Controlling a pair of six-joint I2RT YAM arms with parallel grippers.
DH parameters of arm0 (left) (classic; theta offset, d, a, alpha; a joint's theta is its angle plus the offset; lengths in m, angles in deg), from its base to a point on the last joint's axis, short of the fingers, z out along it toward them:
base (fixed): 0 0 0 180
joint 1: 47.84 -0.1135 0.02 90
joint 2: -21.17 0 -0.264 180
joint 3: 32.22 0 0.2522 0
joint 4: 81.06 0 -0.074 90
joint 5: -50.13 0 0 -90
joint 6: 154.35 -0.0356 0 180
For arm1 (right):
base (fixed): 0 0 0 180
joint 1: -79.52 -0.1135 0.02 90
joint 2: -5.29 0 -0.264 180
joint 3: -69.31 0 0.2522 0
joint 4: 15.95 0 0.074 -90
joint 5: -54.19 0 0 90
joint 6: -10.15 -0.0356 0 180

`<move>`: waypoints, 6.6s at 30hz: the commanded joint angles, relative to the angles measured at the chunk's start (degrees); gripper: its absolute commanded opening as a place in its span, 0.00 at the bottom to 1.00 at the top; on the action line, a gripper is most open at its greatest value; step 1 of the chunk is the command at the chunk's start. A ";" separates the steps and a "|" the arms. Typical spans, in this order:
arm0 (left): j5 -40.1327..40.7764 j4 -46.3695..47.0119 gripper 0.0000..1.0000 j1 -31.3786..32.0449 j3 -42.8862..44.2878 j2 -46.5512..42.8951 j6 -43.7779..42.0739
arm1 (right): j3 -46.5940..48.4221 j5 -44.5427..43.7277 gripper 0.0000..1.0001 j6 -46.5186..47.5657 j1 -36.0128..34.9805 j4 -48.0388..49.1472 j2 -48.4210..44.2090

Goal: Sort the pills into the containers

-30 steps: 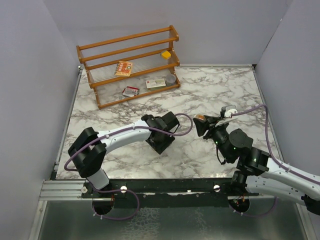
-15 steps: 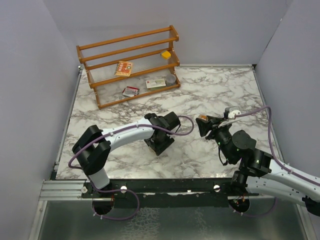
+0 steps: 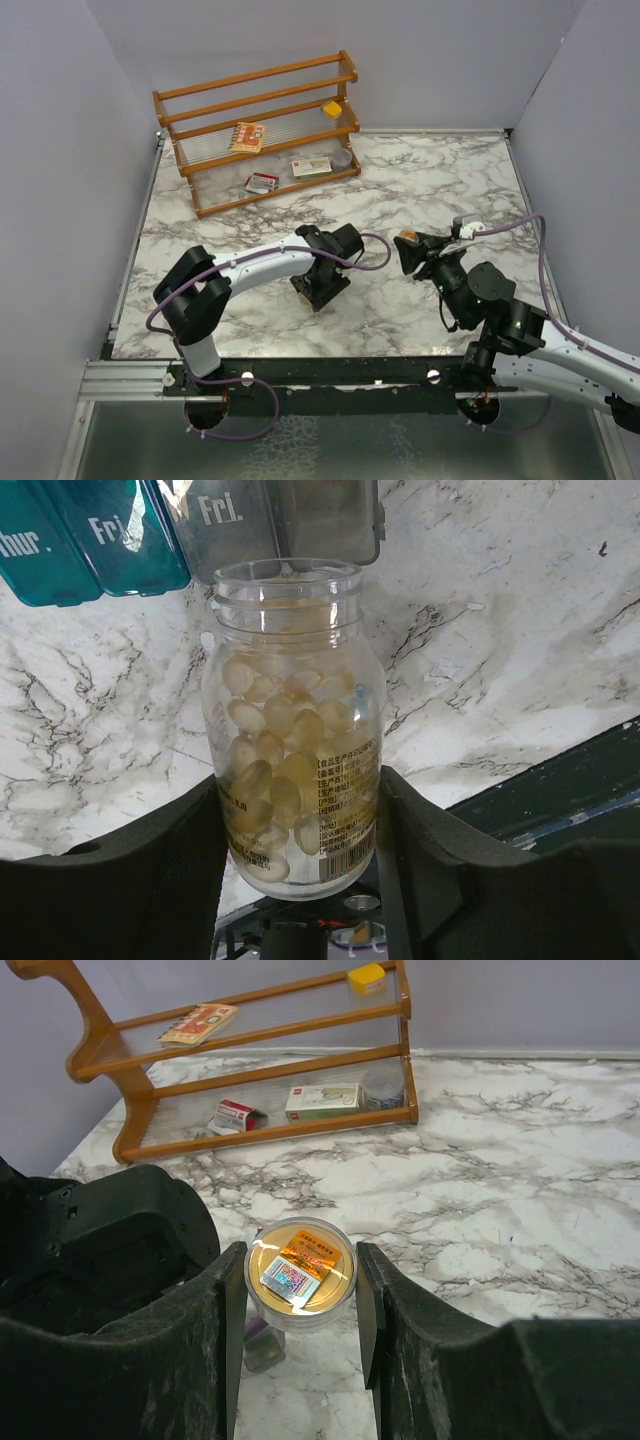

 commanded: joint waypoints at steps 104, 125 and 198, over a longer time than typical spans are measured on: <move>-36.52 93.20 0.00 0.64 -53.23 -67.79 7.90 | 16.40 71.84 0.02 6.90 -0.04 14.11 16.79; -36.61 93.32 0.00 0.89 -52.13 -67.84 7.73 | 13.13 73.22 0.02 4.92 -0.08 16.29 18.99; -16.87 82.95 0.00 0.95 -43.92 -69.72 0.91 | 12.76 58.98 0.02 10.04 -0.08 -1.59 21.25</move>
